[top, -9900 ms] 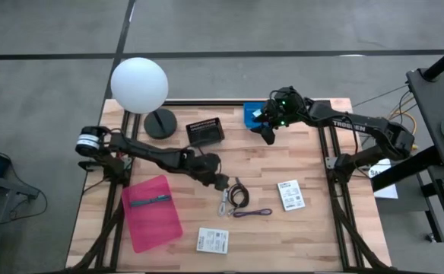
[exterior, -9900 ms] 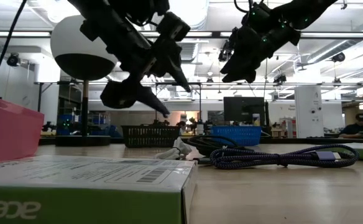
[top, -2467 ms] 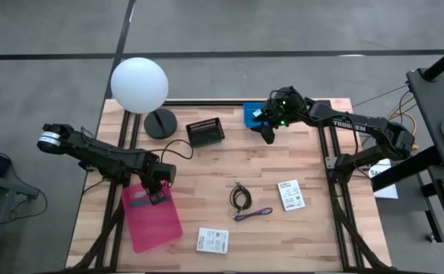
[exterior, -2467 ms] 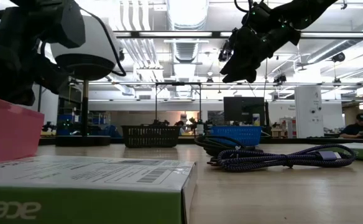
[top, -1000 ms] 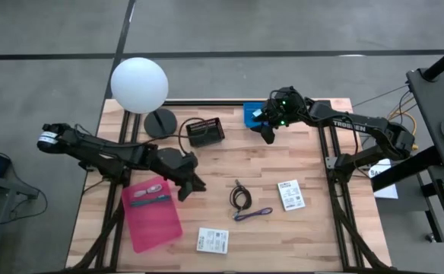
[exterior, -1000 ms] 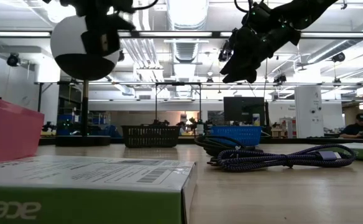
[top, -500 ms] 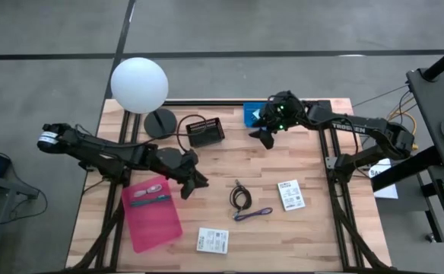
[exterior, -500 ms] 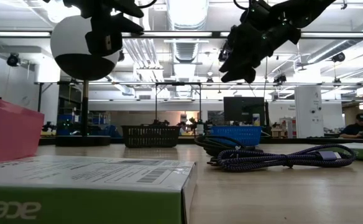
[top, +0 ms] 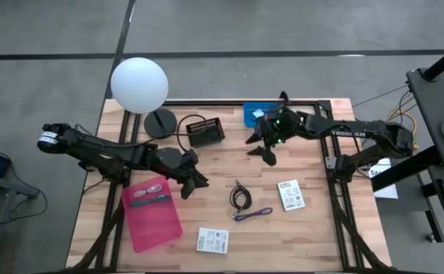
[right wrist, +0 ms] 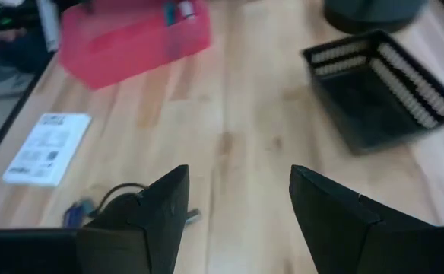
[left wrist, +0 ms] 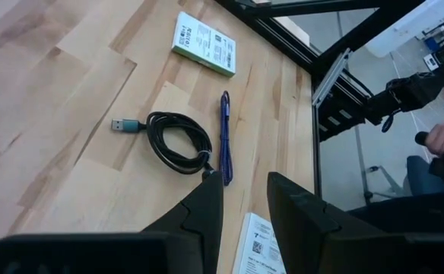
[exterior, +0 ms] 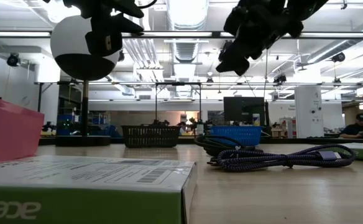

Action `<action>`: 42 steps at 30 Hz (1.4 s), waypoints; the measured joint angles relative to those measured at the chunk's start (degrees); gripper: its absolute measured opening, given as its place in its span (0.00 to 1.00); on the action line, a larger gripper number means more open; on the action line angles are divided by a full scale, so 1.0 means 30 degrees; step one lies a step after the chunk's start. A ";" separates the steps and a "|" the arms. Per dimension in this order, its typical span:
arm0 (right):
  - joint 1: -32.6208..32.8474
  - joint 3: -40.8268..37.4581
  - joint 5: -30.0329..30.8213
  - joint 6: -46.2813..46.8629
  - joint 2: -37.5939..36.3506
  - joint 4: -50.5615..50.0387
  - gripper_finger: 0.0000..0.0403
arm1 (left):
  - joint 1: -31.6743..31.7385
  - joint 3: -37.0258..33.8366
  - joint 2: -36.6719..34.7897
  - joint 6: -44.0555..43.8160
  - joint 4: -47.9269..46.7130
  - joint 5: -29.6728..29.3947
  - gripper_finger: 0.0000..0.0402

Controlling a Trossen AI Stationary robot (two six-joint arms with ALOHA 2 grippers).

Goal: Pick and place items into bin
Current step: Put the black charger cable into the light pink bin

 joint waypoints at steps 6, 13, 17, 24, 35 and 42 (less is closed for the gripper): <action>0.1850 0.0000 0.0796 0.0091 0.0000 0.0003 0.53 | 0.0005 -0.0013 0.0000 0.0004 -0.0006 0.0004 0.22; 0.3395 -0.0091 0.2168 0.0866 0.0002 0.0031 0.53 | 0.0006 -0.0015 0.0000 -0.0014 -0.0007 0.0011 0.22; 0.3816 -0.0353 0.2234 0.1758 0.0517 -0.0012 0.53 | 0.0006 -0.0020 0.0000 -0.0016 -0.0013 0.0011 0.22; 0.4708 -0.0510 0.2005 0.2652 0.2932 -0.0010 0.53 | 0.0006 -0.0051 0.0007 -0.0040 -0.0036 0.0011 0.22; 0.5256 -0.0455 0.0469 0.3560 0.6868 0.0174 0.53 | 0.0006 -0.0051 0.0007 -0.0098 -0.0029 0.0011 0.22; 0.5314 -0.0393 -0.0975 0.4972 0.8068 0.1931 0.53 | 0.0006 -0.0051 0.0007 -0.0099 -0.0029 0.0011 0.22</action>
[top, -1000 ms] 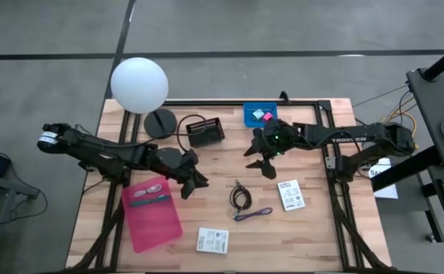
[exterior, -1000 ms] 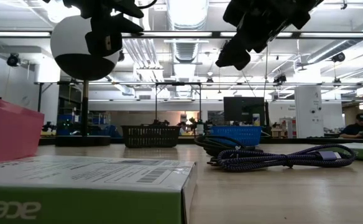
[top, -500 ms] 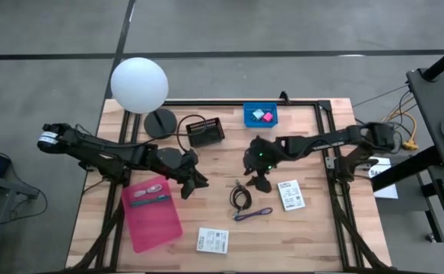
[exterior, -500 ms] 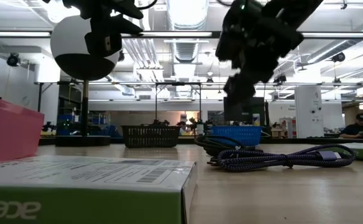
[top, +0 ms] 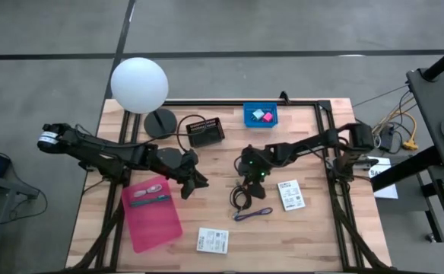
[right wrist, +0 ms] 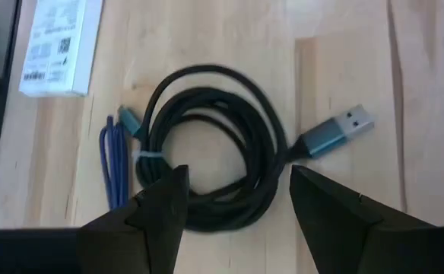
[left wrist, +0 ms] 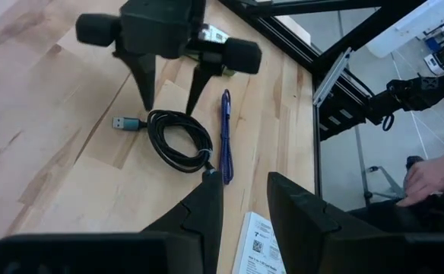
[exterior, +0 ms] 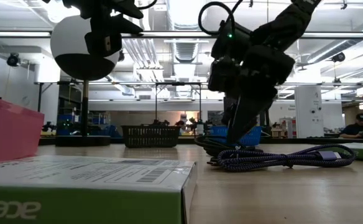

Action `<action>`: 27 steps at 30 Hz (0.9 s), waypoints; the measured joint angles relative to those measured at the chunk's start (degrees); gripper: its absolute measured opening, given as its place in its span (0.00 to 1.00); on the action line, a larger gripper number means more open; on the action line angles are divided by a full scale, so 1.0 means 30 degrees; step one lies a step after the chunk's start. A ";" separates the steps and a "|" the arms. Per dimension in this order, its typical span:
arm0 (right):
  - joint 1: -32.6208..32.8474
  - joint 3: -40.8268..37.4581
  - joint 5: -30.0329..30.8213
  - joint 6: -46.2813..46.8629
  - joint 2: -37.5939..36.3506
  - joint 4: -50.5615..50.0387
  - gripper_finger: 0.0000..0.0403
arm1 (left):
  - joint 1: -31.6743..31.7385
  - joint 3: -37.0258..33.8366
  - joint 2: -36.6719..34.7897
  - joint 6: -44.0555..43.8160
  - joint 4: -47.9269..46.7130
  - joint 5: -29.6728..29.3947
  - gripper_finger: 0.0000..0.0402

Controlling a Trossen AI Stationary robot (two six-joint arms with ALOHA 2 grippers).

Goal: Pick and place items into bin
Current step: Put the black charger cable into the light pink bin

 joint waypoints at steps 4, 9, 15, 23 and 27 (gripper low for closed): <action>0.0037 0.0000 -0.0001 0.0400 0.0501 0.0929 0.53 | 0.0000 0.0000 0.0000 -0.0001 -0.0005 -0.0017 0.22; 0.0047 0.0004 0.0050 0.0451 0.0784 0.1090 0.53 | -0.0007 0.0000 0.0000 -0.0007 -0.0003 -0.0036 0.22; 0.0087 -0.0007 0.0108 0.0473 0.0776 0.1115 0.53 | -0.0007 0.0000 0.0000 -0.0007 -0.0007 -0.0044 0.22; 0.0095 -0.0022 0.0123 0.0479 0.0776 0.1122 0.50 | -0.0007 0.0000 0.0000 -0.0007 -0.0007 -0.0051 0.22; 0.0087 -0.0022 0.0123 0.0473 0.0769 0.1122 0.41 | -0.0007 0.0000 0.0000 -0.0007 -0.0007 -0.0051 0.22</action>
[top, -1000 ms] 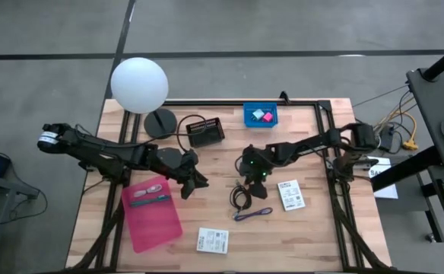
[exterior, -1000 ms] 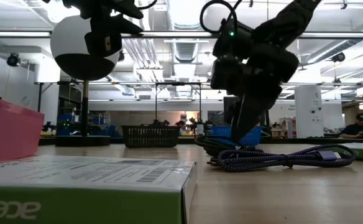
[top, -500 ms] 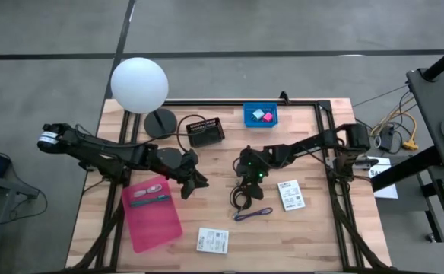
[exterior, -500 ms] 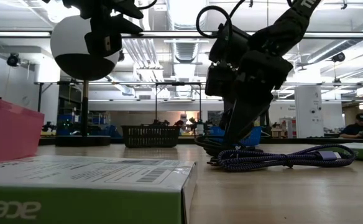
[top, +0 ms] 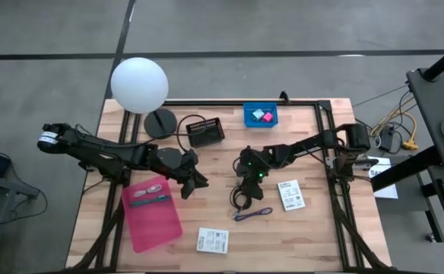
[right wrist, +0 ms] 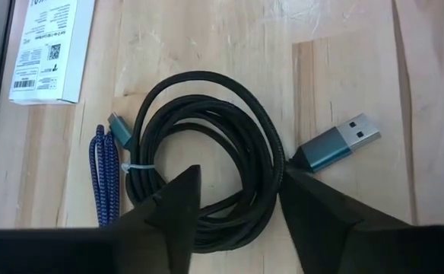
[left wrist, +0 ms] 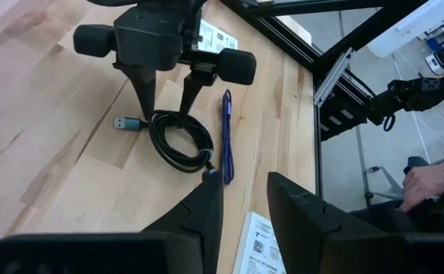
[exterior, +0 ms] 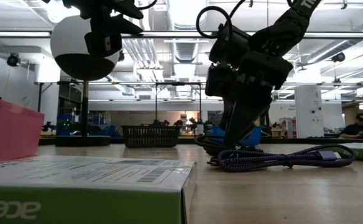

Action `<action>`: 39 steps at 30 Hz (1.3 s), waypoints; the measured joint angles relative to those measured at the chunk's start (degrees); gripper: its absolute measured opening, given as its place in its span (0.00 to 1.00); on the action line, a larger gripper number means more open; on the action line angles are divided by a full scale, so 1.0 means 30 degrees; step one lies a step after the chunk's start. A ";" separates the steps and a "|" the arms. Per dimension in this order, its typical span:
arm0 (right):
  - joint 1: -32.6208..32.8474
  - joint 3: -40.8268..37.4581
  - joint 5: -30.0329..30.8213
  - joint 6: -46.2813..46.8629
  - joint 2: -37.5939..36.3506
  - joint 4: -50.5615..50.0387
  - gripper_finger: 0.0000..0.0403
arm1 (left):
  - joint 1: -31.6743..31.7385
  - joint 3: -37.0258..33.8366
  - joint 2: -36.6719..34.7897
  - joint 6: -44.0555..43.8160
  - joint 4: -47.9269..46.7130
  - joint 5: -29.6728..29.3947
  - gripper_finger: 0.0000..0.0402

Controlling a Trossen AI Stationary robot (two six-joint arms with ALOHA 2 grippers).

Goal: Pick and place items into bin
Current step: Put the black charger cable into the light pink bin

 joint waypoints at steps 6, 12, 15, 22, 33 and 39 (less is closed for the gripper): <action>0.0000 0.0000 0.0007 0.0006 0.0000 0.0007 0.25 | 0.0000 0.0000 0.0000 0.0000 0.0000 -0.0016 0.22; -0.0049 0.0000 0.0004 0.1577 -0.0016 0.0109 0.06 | 0.0000 0.0000 0.0000 0.0000 0.0000 -0.0044 0.22; -0.0044 0.0010 0.0007 0.1586 -0.0051 0.0134 0.03 | 0.0000 0.0000 0.0000 0.0000 0.0000 -0.0042 0.22; -0.0044 0.0649 0.0003 0.1617 -0.0124 0.0117 0.02 | 0.0000 0.0000 0.0000 0.0000 -0.0007 -0.0036 0.22; -0.0044 0.3257 0.0000 0.1451 -0.0240 0.0102 0.02 | 0.0000 0.0000 0.0000 0.0000 0.0007 -0.0022 0.22; -0.0044 0.4851 0.0011 0.1056 -0.0240 0.0051 0.02 | 0.0000 0.0000 0.0000 -0.0022 0.0010 -0.0012 0.22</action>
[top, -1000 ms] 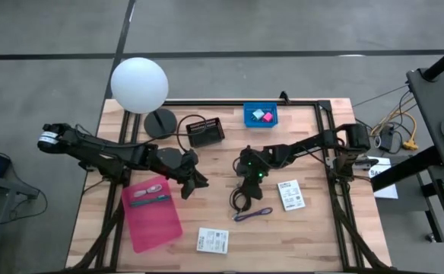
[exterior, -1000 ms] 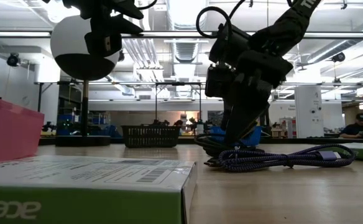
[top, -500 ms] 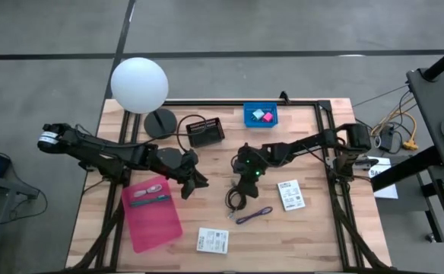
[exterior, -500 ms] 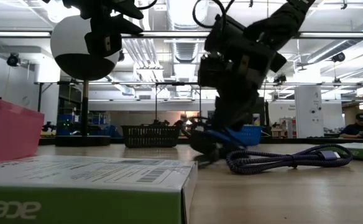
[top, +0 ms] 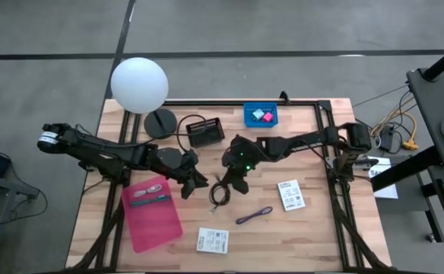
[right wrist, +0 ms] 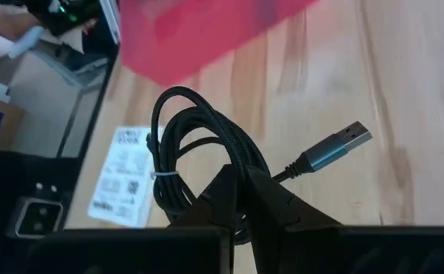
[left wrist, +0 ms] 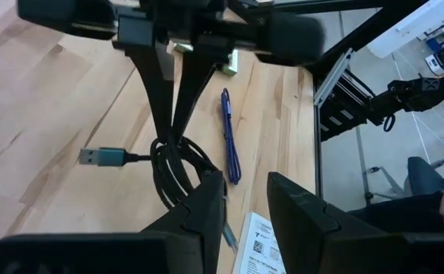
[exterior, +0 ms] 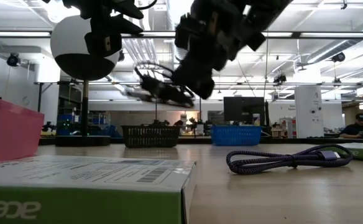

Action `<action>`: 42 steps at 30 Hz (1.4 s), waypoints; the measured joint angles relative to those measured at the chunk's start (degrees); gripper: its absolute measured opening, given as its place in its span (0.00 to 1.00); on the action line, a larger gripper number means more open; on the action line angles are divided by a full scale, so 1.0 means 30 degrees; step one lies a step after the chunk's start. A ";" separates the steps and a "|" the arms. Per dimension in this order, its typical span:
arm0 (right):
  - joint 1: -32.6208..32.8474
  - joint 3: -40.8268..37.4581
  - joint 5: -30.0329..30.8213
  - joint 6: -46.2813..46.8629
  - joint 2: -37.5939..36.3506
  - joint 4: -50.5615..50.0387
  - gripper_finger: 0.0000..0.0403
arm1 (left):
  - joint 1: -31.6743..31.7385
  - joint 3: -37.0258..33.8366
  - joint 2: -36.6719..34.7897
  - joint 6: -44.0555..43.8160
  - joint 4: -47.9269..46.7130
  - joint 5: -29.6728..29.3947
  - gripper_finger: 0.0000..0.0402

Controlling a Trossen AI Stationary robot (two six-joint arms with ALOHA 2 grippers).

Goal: Pick and place items into bin
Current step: Put the black charger cable into the light pink bin

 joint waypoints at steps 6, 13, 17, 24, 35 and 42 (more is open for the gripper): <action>-0.0007 0.1007 0.0004 -0.0153 -0.0102 -0.0102 0.02 | 0.0000 0.0000 0.0000 -0.0008 0.0012 0.0004 0.22; -0.0007 0.1087 0.0118 -0.0144 -0.0395 -0.0533 0.02 | 0.0000 0.0000 0.0000 -0.0056 0.0014 0.0002 0.22; -0.0007 0.1087 0.0988 -0.0385 -0.0775 -0.0950 0.02 | 0.0056 0.0000 0.0000 -0.0500 0.0016 0.0000 0.22; -0.0015 0.1087 0.1860 -0.1056 -0.1539 -0.0891 0.02 | 0.0172 -0.0007 0.0000 -0.1996 -0.0014 -0.0011 0.36; 0.0029 0.1092 0.2080 -0.1064 -0.1875 -0.0978 0.02 | 0.0168 -0.0015 0.0000 -0.3243 -0.0010 0.0018 0.49; 0.0044 0.1415 0.2073 -0.1064 -0.1894 -0.0963 0.02 | 0.0175 -0.0066 0.0352 -0.4149 -0.0026 0.0013 0.49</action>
